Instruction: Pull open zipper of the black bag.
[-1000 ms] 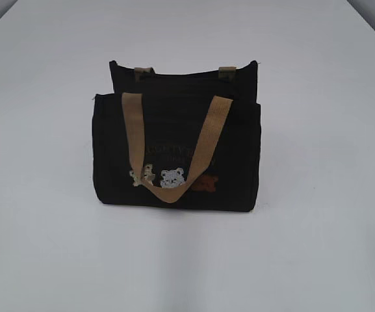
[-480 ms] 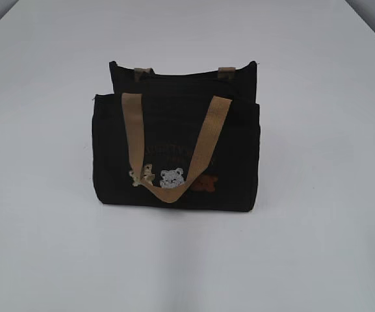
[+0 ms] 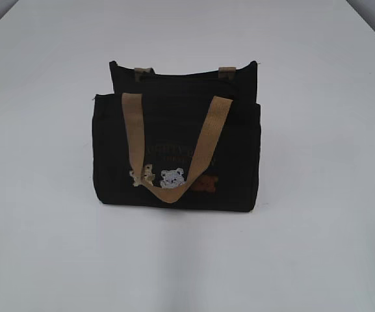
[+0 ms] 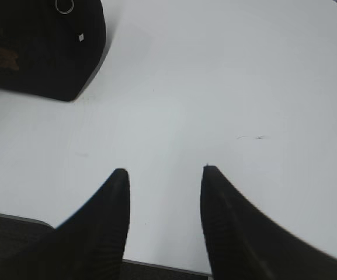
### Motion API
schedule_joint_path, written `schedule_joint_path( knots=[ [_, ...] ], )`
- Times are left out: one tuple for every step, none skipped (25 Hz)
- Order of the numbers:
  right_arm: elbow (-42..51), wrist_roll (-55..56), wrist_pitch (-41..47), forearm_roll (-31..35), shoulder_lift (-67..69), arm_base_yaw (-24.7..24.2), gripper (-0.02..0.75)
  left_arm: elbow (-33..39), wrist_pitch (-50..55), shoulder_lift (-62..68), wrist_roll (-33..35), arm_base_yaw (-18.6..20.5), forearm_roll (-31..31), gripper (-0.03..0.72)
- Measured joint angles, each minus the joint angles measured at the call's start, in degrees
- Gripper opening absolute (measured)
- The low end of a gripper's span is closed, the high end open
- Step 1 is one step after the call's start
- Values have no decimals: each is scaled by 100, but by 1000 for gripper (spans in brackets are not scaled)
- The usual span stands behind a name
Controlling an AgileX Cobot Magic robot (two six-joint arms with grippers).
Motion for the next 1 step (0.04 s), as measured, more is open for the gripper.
schedule_joint_path(
  knots=[
    [0, 0, 0, 0, 0, 0, 321, 0, 0, 0, 0, 0, 0, 176]
  ],
)
